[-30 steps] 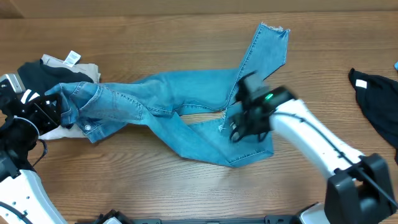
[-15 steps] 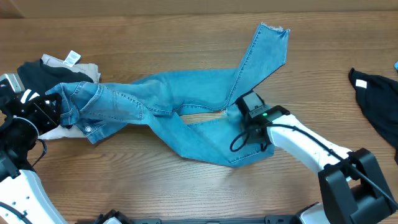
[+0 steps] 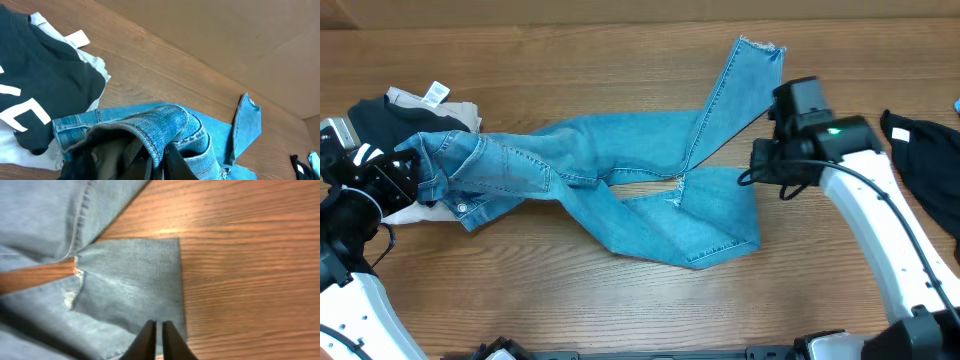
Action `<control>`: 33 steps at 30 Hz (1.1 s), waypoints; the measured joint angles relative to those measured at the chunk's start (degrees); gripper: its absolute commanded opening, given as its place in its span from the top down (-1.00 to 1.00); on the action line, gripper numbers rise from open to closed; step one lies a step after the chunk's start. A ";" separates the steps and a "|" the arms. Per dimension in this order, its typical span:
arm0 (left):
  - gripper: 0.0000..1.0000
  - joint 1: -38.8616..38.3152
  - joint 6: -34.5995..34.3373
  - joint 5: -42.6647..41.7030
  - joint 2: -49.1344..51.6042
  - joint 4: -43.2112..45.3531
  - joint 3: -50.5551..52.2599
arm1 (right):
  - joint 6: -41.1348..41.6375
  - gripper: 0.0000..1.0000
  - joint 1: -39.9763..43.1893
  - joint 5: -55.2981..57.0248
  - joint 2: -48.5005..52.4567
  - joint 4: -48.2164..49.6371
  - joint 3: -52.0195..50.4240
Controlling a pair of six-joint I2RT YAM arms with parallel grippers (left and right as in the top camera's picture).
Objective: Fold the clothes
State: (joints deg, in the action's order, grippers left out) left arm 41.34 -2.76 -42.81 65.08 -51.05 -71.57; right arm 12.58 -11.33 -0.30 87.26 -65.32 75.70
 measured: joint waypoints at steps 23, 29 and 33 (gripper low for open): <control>0.74 0.00 0.00 -0.07 0.00 -0.26 -0.04 | 4.66 0.92 -15.80 9.92 7.39 24.72 -25.57; 0.74 0.00 0.00 -0.44 0.02 -0.28 -0.04 | 6.93 0.92 -15.69 11.85 7.48 19.32 -25.03; 0.74 0.00 0.00 -0.55 0.00 -0.37 -0.04 | 8.70 0.92 -12.22 6.99 5.79 6.91 -17.88</control>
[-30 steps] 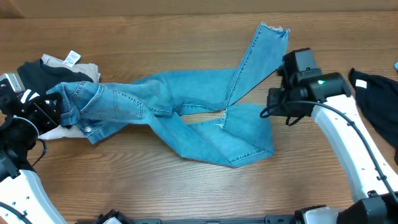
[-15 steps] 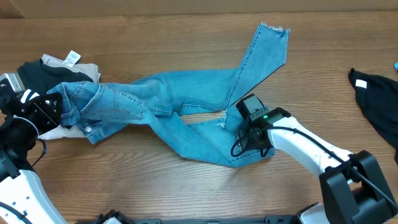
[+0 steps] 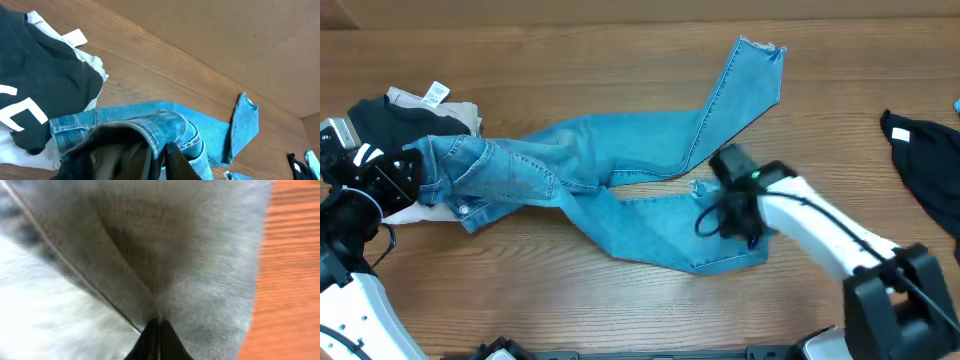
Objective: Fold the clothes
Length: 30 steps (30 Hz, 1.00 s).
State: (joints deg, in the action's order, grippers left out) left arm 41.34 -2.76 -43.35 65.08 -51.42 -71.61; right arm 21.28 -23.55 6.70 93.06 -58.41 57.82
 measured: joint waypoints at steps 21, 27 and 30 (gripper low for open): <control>0.43 -0.26 0.79 -1.66 0.00 -1.64 -0.02 | -1.22 0.92 41.53 -15.32 -7.87 -10.51 22.21; 0.16 -7.34 6.95 -0.04 0.00 -9.18 -0.13 | -1.57 0.92 41.53 -16.15 -7.87 -10.01 22.21; 0.21 -13.99 11.45 2.29 0.02 -11.67 -0.13 | -1.62 0.92 41.53 -16.46 -7.87 -10.56 22.21</control>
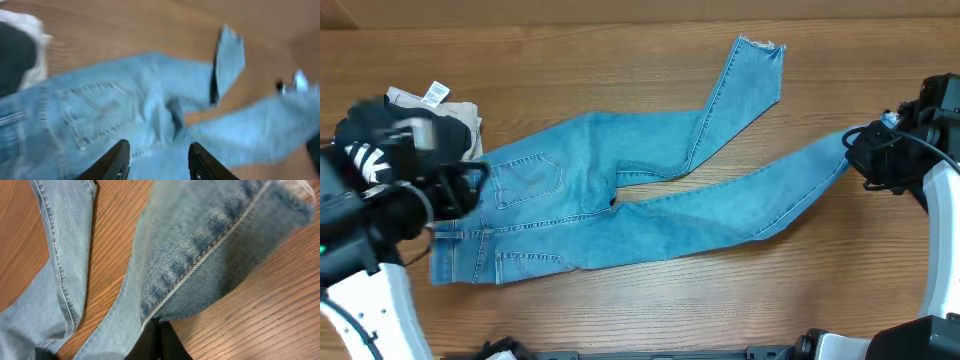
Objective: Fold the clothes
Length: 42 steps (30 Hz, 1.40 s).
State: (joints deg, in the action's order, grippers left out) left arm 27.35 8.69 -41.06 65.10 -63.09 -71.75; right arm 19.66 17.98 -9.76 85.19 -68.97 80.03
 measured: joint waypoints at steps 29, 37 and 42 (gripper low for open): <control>0.22 -16.41 9.33 6.43 0.81 2.14 -0.04 | 11.10 0.92 0.04 7.91 -0.04 -19.15 3.17; 0.21 -16.41 9.33 6.43 0.81 2.12 -0.04 | 12.37 0.93 0.02 7.50 -0.02 -28.17 3.23; 0.20 -16.41 9.33 6.43 0.81 2.03 -0.04 | 7.63 0.92 0.02 -5.14 -0.59 -27.19 3.23</control>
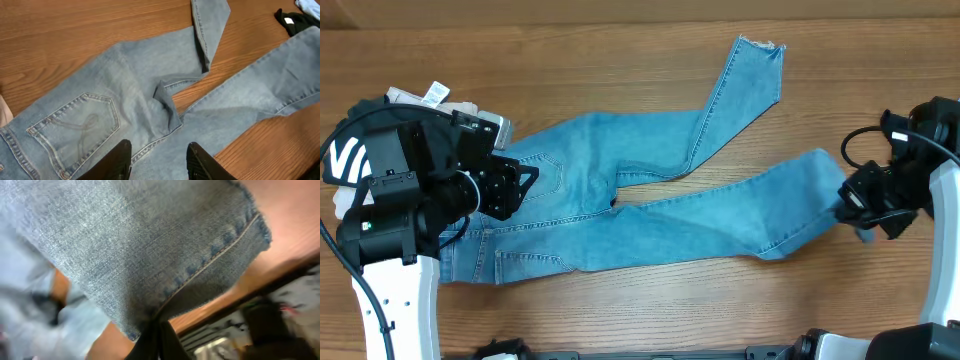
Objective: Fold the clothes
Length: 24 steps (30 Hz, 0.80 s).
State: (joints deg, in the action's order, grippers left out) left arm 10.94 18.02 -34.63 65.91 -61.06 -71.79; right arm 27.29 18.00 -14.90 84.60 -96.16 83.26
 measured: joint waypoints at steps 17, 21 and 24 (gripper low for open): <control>-0.08 0.00 -0.02 0.00 0.00 0.66 0.00 | -5.18 -0.40 -1.73 2.23 -0.42 10.21 -0.24; -0.19 0.00 -0.04 0.00 0.00 1.44 0.00 | -12.33 -0.40 -8.92 3.26 -0.02 16.22 -4.28; -0.24 0.00 -0.02 0.00 0.00 1.95 0.00 | -20.70 -0.40 -16.44 4.17 0.46 24.63 -7.30</control>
State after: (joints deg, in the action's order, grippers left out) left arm 10.94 18.00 -34.63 65.91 -59.11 -71.79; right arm 6.59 1.56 -10.72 85.06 -71.53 75.96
